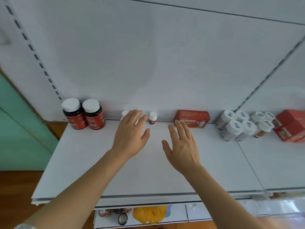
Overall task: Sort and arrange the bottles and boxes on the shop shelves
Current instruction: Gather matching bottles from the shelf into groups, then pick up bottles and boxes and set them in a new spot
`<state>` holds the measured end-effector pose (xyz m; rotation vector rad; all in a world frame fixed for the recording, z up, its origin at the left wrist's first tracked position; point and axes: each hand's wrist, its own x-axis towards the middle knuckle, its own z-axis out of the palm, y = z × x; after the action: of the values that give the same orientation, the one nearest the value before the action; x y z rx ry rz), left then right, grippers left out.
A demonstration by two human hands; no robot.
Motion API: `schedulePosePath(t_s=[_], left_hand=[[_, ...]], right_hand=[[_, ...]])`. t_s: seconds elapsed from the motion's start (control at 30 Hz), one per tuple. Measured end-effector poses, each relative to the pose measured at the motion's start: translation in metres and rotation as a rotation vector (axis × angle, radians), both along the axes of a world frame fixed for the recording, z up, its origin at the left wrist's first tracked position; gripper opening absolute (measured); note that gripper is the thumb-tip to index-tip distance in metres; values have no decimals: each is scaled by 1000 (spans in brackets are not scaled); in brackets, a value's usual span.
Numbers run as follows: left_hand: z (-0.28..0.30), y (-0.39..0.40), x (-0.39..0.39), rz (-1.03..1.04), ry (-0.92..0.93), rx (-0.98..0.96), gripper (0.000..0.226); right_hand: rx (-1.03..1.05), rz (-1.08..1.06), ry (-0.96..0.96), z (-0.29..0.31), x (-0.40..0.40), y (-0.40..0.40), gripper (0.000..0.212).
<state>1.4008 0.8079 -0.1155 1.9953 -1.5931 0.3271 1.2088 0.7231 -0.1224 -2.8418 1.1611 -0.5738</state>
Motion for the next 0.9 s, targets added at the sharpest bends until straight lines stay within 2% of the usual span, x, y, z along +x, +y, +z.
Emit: schedulePosePath(t_s=[0.33,0.9], left_hand=[[24,-69,-151,-192,-8,91,55],[64,-216,-526,-537,-70,124,61]], right_hand=[[0,-308,46,24,-151,-28,66],[46,-733,-4,63,-520,-95,71]])
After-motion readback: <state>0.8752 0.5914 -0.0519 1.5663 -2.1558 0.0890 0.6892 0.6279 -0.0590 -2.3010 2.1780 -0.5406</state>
